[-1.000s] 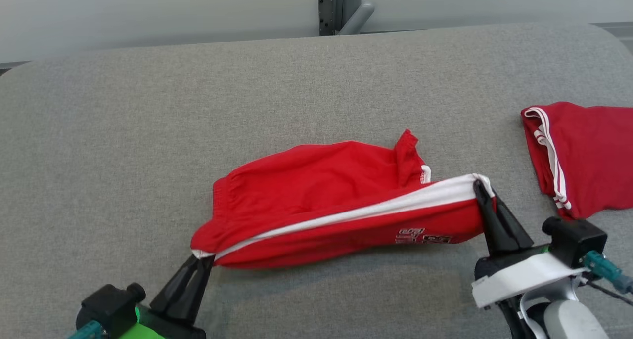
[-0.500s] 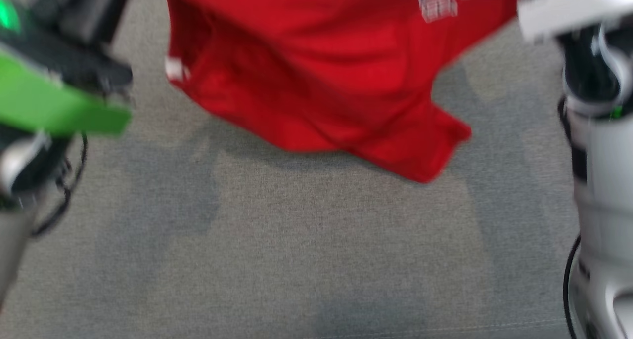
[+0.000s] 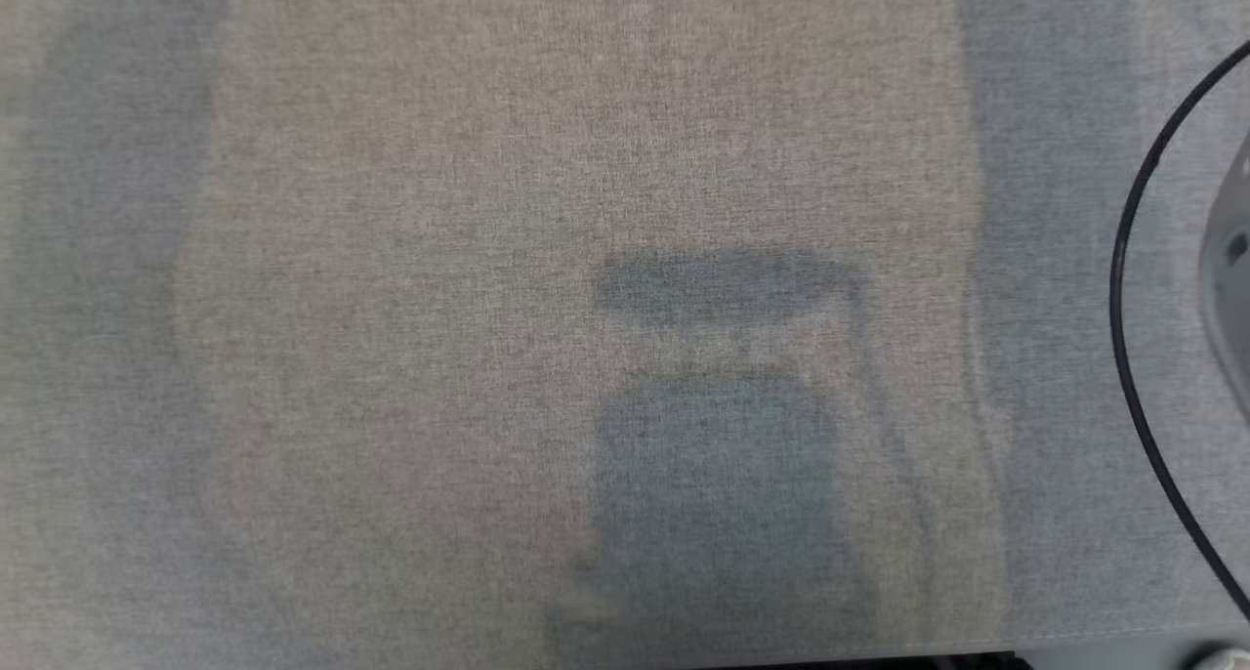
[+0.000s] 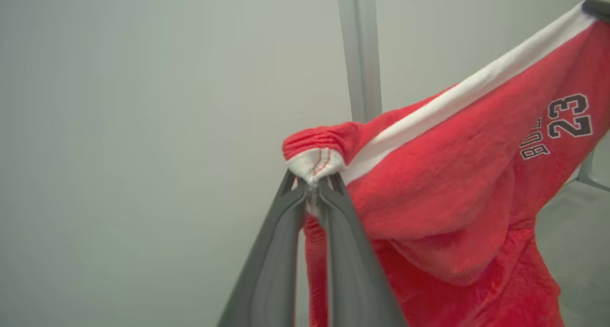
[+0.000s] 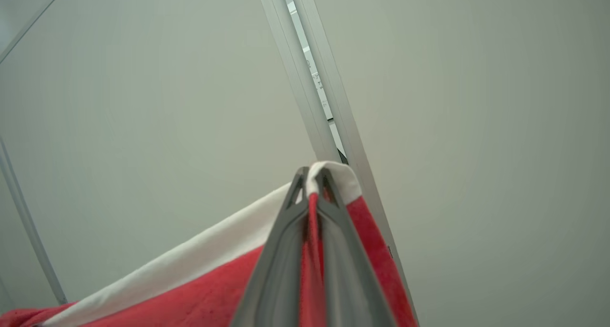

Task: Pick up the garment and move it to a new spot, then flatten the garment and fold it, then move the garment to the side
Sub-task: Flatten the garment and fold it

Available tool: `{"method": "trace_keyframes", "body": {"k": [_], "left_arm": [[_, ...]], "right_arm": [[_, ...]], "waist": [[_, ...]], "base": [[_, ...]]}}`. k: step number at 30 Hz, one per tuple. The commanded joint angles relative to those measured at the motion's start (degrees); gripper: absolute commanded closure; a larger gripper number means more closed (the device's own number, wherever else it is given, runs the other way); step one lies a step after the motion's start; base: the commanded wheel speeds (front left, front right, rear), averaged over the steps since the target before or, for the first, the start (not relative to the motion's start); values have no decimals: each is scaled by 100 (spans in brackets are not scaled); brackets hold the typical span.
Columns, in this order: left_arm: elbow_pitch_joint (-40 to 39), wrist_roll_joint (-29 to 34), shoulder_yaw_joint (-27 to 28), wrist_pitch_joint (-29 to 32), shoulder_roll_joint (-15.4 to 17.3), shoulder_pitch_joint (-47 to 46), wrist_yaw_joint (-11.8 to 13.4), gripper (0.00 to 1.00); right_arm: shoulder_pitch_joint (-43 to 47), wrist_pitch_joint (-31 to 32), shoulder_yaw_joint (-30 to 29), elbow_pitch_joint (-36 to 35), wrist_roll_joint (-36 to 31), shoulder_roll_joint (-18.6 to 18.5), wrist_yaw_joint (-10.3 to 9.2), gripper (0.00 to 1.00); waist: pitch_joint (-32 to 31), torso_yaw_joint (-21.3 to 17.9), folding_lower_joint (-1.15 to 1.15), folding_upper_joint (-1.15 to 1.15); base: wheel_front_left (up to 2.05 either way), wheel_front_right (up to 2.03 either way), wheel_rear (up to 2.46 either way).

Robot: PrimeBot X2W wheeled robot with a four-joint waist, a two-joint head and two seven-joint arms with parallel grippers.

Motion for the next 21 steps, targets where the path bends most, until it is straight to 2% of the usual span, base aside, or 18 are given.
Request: {"method": "trace_keyframes", "body": {"k": [1, 4, 5, 8, 10, 13, 16, 19, 21], "left_arm": [[265, -45, 15, -408, -87, -362, 7, 100], [437, -40, -300, -937, -184, -505, 6, 100], [437, -40, -300, -937, -184, -505, 6, 100], [276, -130, -565, -1147, -53, -149, 6, 100], [-47, -211, -594, -1181, 37, 241, 10, 100], [-680, -169, -447, -1172, 289, 1326, 9, 100], [-1248, -68, -321, -1172, 444, 2688, 5, 100], [-1591, -33, -254, -1174, 551, 4178, 68, 100], [-1768, -110, -165, -1174, 486, 5118, 199, 100]], "right_arm": [[-365, -240, 44, 233, 115, -23, 0, 100], [-452, -420, 286, 386, 422, -8, 0, 100], [-452, -420, 286, 386, 422, -8, 0, 100], [117, -480, 711, 149, 683, -4, 0, 100], [679, -482, 961, -311, 768, -9, 0, 100], [2102, -476, 1332, -1022, 944, -49, 0, 100], [3603, -478, 1638, -1721, 1064, -348, 0, 100], [5099, -477, 1739, -2235, 1179, -592, 0, 100], [6016, -469, 1818, -2455, 1282, -707, 0, 100]], "waist": [[515, -44, -2, 0], [671, -17, -2, 0], [671, -17, -2, 0], [568, -31, -2, 0], [472, -25, -2, 0], [265, -58, -2, 0], [-138, -44, -2, 0], [-690, -62, -2, 0], [-1020, -90, -2, 0]], "base": [[0, 0, 0], [0, 0, 0], [0, 0, 0], [0, 0, 0], [0, 0, 0], [0, 0, 0], [0, 0, 0], [0, 0, 0], [0, 0, 0]]}}
